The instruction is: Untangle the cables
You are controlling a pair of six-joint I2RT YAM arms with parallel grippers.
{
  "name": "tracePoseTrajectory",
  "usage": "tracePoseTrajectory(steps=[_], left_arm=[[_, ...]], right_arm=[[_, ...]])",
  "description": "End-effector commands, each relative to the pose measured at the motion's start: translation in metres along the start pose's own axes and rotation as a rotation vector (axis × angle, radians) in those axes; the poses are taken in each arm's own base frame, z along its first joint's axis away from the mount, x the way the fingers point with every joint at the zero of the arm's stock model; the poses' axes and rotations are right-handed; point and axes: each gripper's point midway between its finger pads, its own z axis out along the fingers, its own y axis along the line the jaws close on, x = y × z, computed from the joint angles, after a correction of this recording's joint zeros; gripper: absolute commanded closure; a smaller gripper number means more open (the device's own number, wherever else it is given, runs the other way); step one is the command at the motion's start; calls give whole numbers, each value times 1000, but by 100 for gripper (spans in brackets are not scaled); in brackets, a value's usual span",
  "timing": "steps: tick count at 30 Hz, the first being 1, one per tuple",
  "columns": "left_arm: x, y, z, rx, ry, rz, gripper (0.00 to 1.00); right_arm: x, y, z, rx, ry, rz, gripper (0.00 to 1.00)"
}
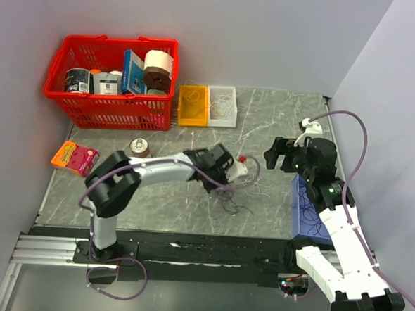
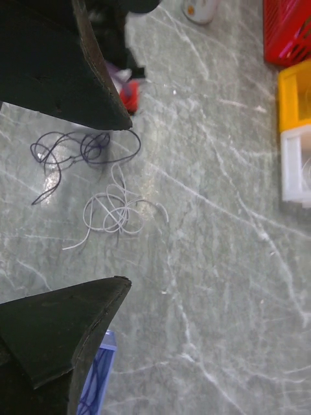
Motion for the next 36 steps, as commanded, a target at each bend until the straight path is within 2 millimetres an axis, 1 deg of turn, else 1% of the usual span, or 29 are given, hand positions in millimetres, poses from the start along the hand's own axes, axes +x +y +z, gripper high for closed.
tracePoseTrajectory(steps=[1, 2, 3, 4, 5, 6, 7, 8, 10, 11, 12, 13, 14, 16, 17, 18, 20, 23, 24, 27, 29, 30, 31, 33, 34, 35, 36], left_arm=[[-68, 32, -108, 5, -177, -24, 99], [-99, 43, -141, -12, -262, -25, 99], [-99, 44, -157, 6, -252, -41, 99], [-107, 51, -175, 10, -283, -54, 99], [-129, 57, -206, -13, -356, -32, 99], [-135, 58, -221, -20, -378, -26, 99], [-136, 58, -233, -23, -378, -25, 99], [-151, 60, -258, -50, -431, -3, 99], [-158, 60, -278, -68, -456, 6, 99], [-168, 63, -298, -97, -499, 17, 99], [-172, 63, -306, -105, -517, 24, 99], [-174, 62, -313, -110, -525, 26, 99], [-181, 62, -325, -119, -558, 37, 99], [-183, 61, -331, -124, -572, 39, 99], [-185, 61, -336, -128, -583, 40, 99], [-187, 61, -338, -127, -589, 41, 99], [-188, 60, -344, -132, -603, 45, 99], [-189, 59, -346, -126, -608, 48, 99], [-189, 57, -346, -119, -607, 48, 99], [-189, 56, -345, -112, -608, 51, 99], [-188, 56, -346, -117, -608, 50, 99], [-189, 56, -346, -114, -610, 51, 99], [-188, 55, -346, -109, -609, 51, 99], [-190, 54, -347, -103, -615, 54, 99], [-191, 54, -348, -105, -617, 56, 99], [-191, 55, -349, -111, -622, 57, 99], [-192, 55, -351, -116, -625, 57, 99]], right_arm=[[-31, 30, -14, -171, -135, -65, 0], [-33, 35, -16, -200, -154, -67, 0], [-34, 47, -20, -265, -163, -74, 0], [-40, 54, -22, -305, -194, -87, 0], [-44, 61, -25, -345, -212, -98, 0], [-45, 70, -29, -400, -220, -105, 0], [-45, 84, -34, -487, -224, -122, 1], [-51, 93, -39, -544, -255, -143, 1], [-51, 115, -50, -670, -271, -183, 2], [-56, 123, -52, -704, -303, -207, 2], [-57, 130, -55, -732, -319, -236, 2], [-58, 143, -58, -764, -329, -261, 1], [-59, 149, -60, -777, -342, -279, 0], [-72, 162, -66, -788, -404, -326, 0], [-78, 161, -65, -766, -421, -325, 0], [-86, 163, -68, -767, -453, -319, 0], [-95, 159, -62, -726, -471, -293, 0], [-97, 164, -57, -745, -456, -278, 0], [-94, 172, -60, -799, -440, -276, 0], [-91, 185, -60, -874, -425, -297, 0], [-91, 186, -57, -870, -417, -306, 0], [-92, 186, -54, -861, -417, -302, 0], [-94, 182, -45, -823, -411, -286, 1], [-95, 177, -32, -770, -376, -264, 3], [-102, 173, -22, -720, -368, -253, 4], [-100, 170, -16, -699, -347, -254, 4], [-103, 168, -13, -682, -357, -263, 4]])
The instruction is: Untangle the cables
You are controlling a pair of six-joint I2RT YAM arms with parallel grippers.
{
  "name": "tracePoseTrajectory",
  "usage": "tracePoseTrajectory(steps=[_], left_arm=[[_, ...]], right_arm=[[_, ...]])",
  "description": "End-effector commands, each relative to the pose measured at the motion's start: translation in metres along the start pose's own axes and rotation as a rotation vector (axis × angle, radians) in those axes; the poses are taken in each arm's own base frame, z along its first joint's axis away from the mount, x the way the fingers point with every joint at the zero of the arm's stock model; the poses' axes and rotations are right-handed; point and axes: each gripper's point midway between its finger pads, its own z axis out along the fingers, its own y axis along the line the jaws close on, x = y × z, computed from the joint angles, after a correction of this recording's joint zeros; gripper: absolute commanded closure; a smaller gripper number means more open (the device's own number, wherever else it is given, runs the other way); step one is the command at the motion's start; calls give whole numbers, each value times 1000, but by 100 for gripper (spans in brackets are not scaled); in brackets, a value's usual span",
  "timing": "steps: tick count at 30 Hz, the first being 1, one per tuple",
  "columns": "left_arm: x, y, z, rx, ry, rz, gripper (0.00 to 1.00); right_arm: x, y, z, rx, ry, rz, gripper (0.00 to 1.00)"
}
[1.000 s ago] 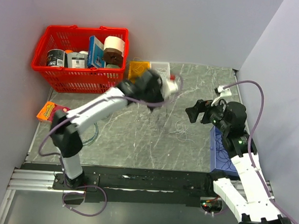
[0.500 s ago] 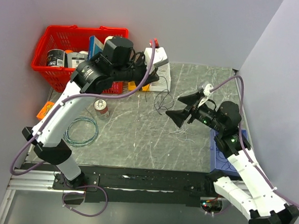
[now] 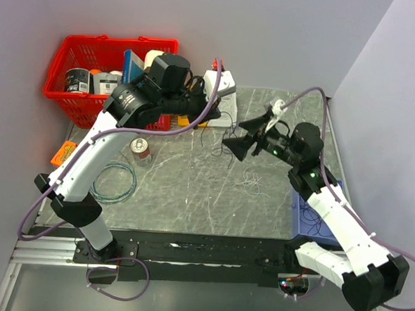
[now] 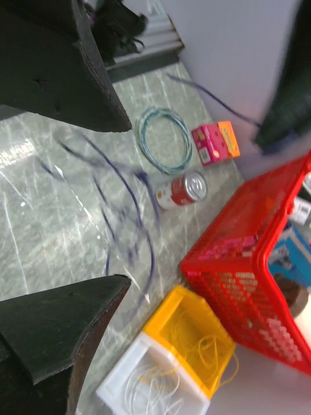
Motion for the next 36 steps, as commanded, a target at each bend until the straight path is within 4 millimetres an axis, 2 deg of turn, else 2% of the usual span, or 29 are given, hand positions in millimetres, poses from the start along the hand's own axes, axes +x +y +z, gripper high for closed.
tracePoseTrajectory(steps=[1, 3, 5, 8, 9, 10, 11, 12, 14, 15, 22, 29, 31, 32, 36], left_arm=[[-22, 0, -15, -8, -68, 24, 99], [-27, 2, -18, -23, -78, 27, 99], [-35, 4, -22, -39, -100, 26, 99], [-45, 9, -28, -67, -127, 27, 99], [-46, 13, -30, -91, -129, 28, 99], [-50, 15, -33, -107, -139, 25, 99], [-52, 19, -35, -125, -146, 25, 99], [-53, 25, -37, -156, -146, 22, 99], [-57, 29, -41, -174, -157, 21, 99], [-58, 33, -44, -188, -163, 22, 99], [-58, 32, -45, -176, -164, 38, 99], [-55, 30, -46, -169, -155, 42, 99], [-54, 30, -45, -166, -151, 44, 99], [-53, 29, -44, -160, -148, 43, 99], [-51, 29, -42, -160, -142, 41, 99]], right_arm=[[-26, -19, 9, 94, -40, -46, 4], [-23, -22, 12, 97, -27, -43, 6], [-12, -21, 19, 69, 11, -1, 8], [1, -20, 23, 46, 18, 40, 20], [8, -19, 24, 37, 19, 49, 21], [13, -16, 24, 19, 23, 54, 20], [17, -7, 23, -38, 33, 45, 11], [22, -2, 22, -75, 23, 28, 7], [28, 9, 18, -140, 5, -5, 0], [37, 15, 13, -168, 2, -19, 0], [40, 17, 10, -201, 24, -108, 0], [17, 9, 5, -124, -13, -200, 4], [14, 10, 4, -130, -1, -217, 7], [6, 12, 5, -140, -5, -222, 9], [8, 26, 3, -215, 26, -180, 11]])
